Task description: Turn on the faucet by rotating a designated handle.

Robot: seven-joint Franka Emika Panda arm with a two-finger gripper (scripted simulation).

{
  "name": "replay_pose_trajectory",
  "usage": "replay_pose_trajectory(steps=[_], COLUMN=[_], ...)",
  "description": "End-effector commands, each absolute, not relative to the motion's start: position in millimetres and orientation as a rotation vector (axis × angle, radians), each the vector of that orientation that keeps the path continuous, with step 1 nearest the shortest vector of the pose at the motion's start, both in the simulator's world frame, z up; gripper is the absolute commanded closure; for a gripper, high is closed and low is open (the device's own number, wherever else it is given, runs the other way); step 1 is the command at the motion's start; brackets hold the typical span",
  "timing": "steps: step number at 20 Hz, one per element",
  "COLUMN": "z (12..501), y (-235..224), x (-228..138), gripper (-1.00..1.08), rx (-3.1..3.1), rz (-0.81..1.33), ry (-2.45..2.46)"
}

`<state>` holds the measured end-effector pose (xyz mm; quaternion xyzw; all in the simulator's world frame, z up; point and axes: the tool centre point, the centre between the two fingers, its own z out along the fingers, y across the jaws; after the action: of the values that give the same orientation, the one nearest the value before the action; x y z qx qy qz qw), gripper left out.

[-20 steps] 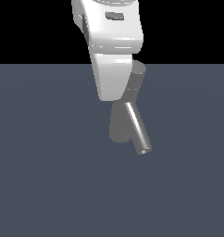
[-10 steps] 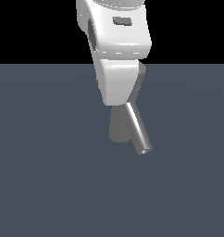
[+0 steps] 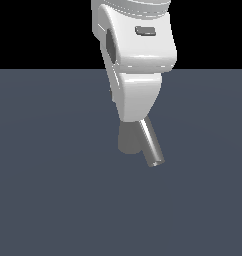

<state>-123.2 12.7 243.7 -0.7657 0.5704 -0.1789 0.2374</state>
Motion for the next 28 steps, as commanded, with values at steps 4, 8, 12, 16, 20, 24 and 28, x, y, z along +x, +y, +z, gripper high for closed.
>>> replay_pose_trajectory(steps=[4, 8, 12, 16, 20, 24, 28], z=[236.3, 233.1, 230.0, 226.7, 223.5, 226.2, 224.6], y=[-5.9, -11.3, -16.6, -22.2, -27.7, -23.2, -39.4], x=[-128.7, -132.1, -135.4, -138.6, -141.9, -139.8, -137.8], gripper=[1.08, 1.08, 1.08, 1.08, 1.08, 1.08, 1.08], rx=[-2.084, -2.084, -2.083, -2.083, -2.083, -2.088, -2.087], rz=[-0.494, -0.494, -0.493, -0.493, -0.492, -0.494, -0.494], ry=[1.597, 1.599, 1.6, 1.602, 1.604, 1.583, 1.587])
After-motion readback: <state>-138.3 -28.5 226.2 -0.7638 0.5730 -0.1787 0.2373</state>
